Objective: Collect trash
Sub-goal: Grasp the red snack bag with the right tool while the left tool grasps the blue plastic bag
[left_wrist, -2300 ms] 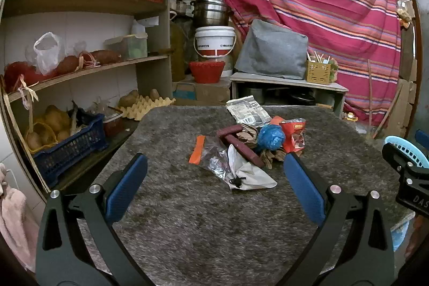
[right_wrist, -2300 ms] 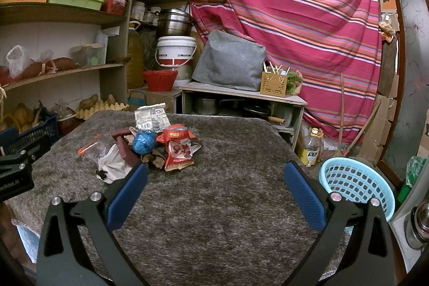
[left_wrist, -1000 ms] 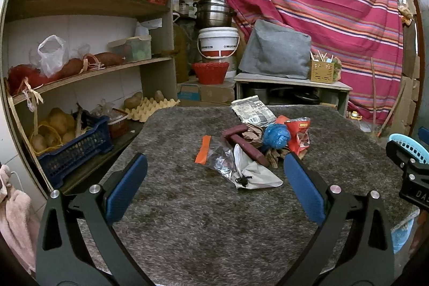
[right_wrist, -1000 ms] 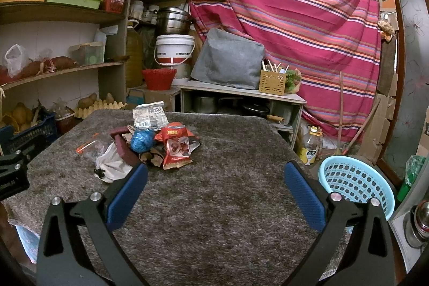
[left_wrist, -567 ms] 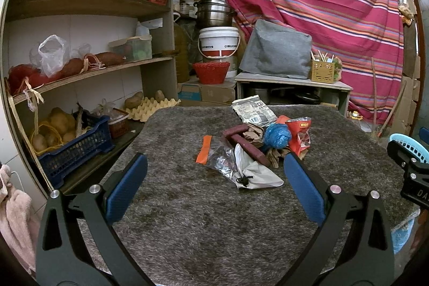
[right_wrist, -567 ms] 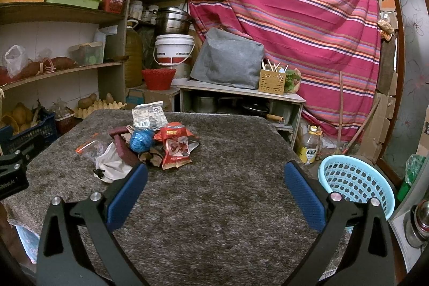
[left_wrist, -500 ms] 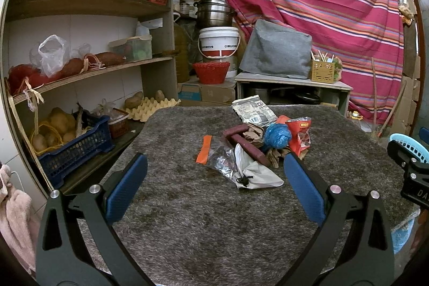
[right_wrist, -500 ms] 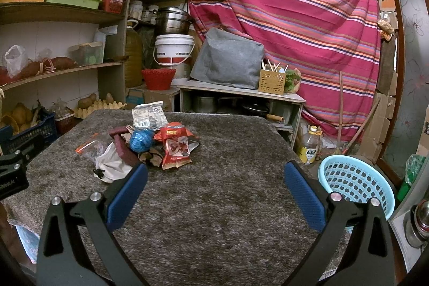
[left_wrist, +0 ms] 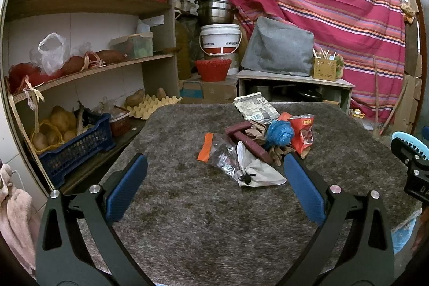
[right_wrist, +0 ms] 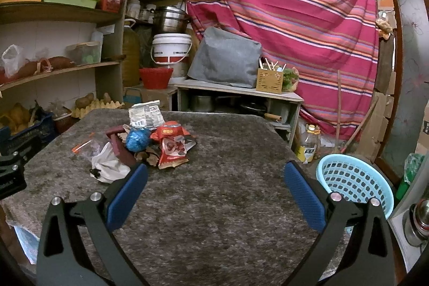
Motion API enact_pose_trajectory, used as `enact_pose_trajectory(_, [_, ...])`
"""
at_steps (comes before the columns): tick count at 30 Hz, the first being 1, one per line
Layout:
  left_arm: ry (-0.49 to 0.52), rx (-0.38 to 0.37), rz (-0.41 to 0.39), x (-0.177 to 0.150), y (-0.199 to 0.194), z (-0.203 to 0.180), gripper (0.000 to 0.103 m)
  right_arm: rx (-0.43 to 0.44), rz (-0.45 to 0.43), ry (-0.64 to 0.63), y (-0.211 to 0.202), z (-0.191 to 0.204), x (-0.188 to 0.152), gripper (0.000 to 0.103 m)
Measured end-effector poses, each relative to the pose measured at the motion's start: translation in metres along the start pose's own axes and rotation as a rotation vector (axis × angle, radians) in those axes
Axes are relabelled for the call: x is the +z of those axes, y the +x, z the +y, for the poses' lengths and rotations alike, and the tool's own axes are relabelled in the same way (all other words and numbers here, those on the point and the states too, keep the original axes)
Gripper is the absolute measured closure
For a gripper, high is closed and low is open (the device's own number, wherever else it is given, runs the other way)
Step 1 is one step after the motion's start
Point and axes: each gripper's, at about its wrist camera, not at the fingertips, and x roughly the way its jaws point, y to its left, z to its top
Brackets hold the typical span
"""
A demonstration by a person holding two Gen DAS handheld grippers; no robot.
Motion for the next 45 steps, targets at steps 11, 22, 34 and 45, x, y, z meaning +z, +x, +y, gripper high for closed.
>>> enact_pose_trajectory(11, [-0.001,0.005,0.041,0.011,0.02,0.011,0.005,-0.012,0.002,0.033,0.014,-0.008,0.025,0.004])
enact_pose_trajectory(22, [0.024,0.056,0.076,0.061,0.096,0.027,0.005,-0.026,0.095,-0.012,0.105,0.0,0.065,0.004])
enact_pose_trajectory(34, [-0.012,0.057,0.165,0.046,0.165,0.023,0.005,-0.01,0.157,0.028,0.16,-0.011,0.035,0.004])
enact_pose_trajectory(45, [0.013,0.074,0.225,0.028,0.198,0.024,0.005,0.03,0.234,-0.012,0.198,0.015,0.026,0.004])
